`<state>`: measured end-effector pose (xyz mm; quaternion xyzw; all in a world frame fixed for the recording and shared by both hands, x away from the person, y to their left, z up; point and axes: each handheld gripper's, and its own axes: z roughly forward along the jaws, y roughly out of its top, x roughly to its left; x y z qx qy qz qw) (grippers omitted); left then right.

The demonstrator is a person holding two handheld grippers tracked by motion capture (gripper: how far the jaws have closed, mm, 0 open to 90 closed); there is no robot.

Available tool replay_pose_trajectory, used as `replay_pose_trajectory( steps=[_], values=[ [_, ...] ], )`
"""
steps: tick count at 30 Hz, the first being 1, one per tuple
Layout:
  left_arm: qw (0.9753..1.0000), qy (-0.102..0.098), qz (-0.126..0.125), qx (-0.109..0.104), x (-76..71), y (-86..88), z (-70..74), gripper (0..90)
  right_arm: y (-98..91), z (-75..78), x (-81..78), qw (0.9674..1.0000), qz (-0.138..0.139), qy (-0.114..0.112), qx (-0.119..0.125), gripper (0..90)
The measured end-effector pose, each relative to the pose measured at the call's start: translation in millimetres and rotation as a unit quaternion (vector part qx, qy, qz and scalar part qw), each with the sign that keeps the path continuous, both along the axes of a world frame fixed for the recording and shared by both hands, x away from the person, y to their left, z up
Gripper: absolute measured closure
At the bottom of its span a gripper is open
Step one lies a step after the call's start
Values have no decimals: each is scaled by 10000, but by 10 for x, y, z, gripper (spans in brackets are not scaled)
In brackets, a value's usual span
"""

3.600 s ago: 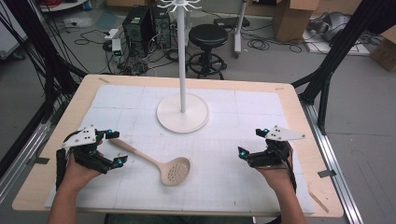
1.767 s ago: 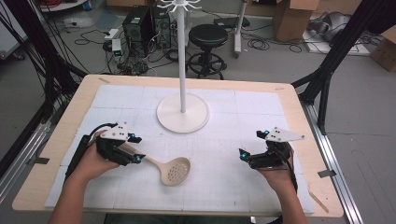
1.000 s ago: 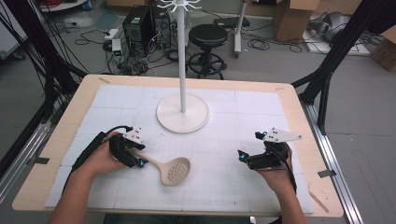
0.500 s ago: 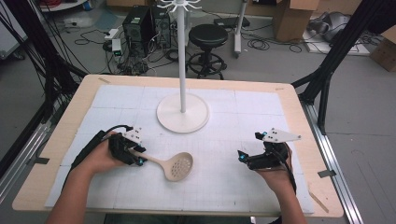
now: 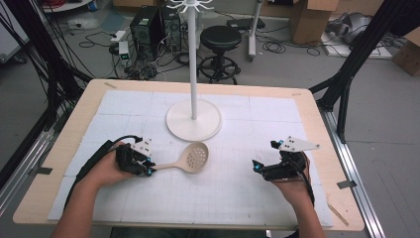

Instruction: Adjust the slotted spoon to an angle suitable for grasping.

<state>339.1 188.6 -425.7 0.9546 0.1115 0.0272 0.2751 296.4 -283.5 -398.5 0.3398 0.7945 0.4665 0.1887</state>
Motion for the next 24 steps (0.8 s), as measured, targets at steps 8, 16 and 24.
replay_pose_trajectory(
  steps=[8,16,24],
  values=[
    [9999,-78,61,-60,-70,67,-7,557,-1,-14,4,10000,0,22,-9,5],
    [9990,-207,271,-274,-177,359,45,534,-10,-23,5,10000,-17,34,-14,5],
    [9991,-163,322,-209,-200,445,-1,561,2,-27,3,10000,-14,51,-42,5]
  ],
)
